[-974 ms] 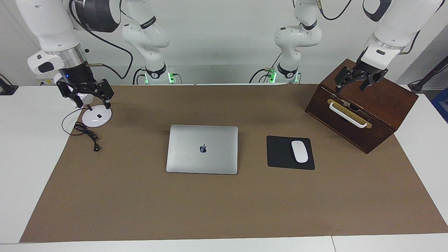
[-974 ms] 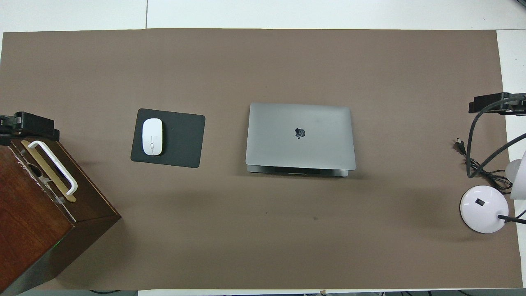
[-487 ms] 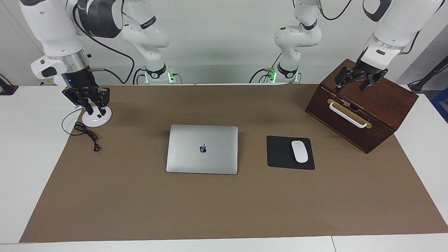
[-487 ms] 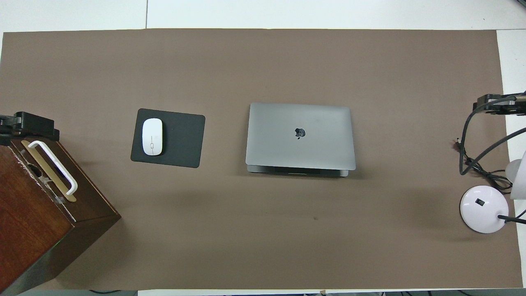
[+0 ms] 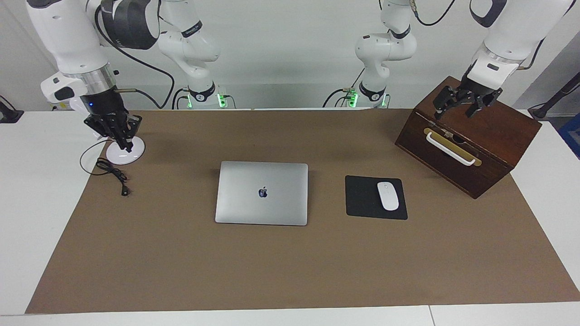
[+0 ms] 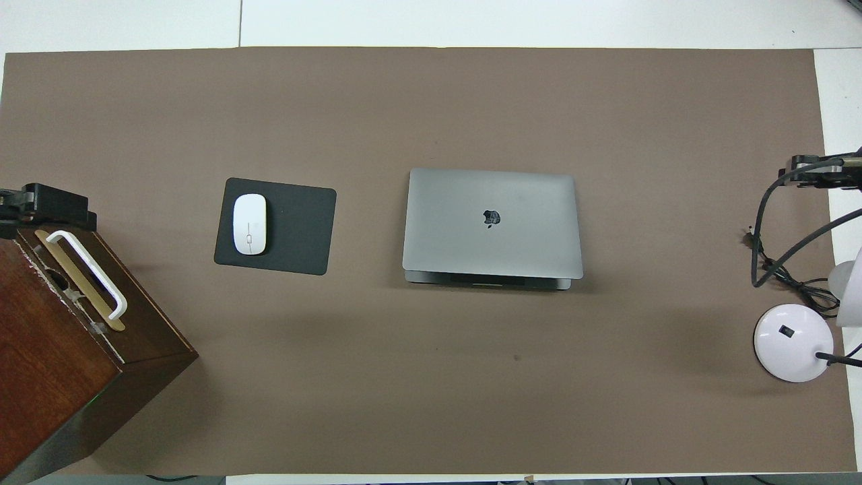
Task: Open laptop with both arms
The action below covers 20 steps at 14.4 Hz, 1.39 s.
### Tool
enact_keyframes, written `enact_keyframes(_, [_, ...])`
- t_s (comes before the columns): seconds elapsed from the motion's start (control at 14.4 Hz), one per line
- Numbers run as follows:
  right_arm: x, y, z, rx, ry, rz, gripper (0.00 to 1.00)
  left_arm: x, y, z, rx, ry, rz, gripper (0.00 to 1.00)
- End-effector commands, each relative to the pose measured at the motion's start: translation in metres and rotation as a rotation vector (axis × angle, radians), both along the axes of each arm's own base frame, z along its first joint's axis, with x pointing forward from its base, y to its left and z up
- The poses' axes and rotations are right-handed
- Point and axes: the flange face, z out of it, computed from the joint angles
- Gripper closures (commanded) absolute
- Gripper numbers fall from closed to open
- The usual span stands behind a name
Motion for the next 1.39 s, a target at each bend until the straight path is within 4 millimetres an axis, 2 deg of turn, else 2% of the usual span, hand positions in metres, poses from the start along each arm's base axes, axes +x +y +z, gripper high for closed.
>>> enact_keyframes(0.0, [-0.003, 0.001, -0.004, 0.001, -0.008, 0.013, 0.0, -0.008, 0.004, 0.002, 0.01, -0.003, 0.008, 0.0])
enact_keyframes(0.28, [-0.003, 0.008, -0.003, 0.004, -0.013, 0.009, 0.0, -0.008, 0.005, 0.002, 0.01, -0.002, 0.014, 0.01])
enact_keyframes(0.35, [-0.001, 0.016, -0.005, 0.009, -0.024, 0.005, 0.0, -0.008, 0.005, 0.002, 0.01, -0.005, 0.016, 0.45])
enact_keyframes(0.42, [-0.001, 0.022, -0.012, 0.016, -0.029, -0.015, 0.0, -0.008, 0.005, 0.002, 0.01, -0.005, 0.016, 0.98])
enact_keyframes(0.7, [-0.006, 0.037, -0.03, 0.037, -0.087, -0.057, 0.0, -0.007, 0.004, 0.003, 0.006, -0.016, 0.016, 1.0])
enact_keyframes(0.9, [-0.011, 0.057, -0.044, 0.1, -0.136, -0.096, 0.0, -0.008, -0.004, -0.004, -0.029, -0.018, 0.006, 1.0])
enact_keyframes(1.04, [-0.018, 0.061, -0.053, 0.149, -0.168, -0.143, 0.0, -0.012, -0.013, -0.021, -0.031, -0.056, -0.009, 1.0])
enact_keyframes(1.32, [-0.036, 0.095, -0.065, 0.276, -0.215, -0.263, 0.0, -0.031, -0.038, -0.058, -0.098, -0.161, -0.028, 1.0])
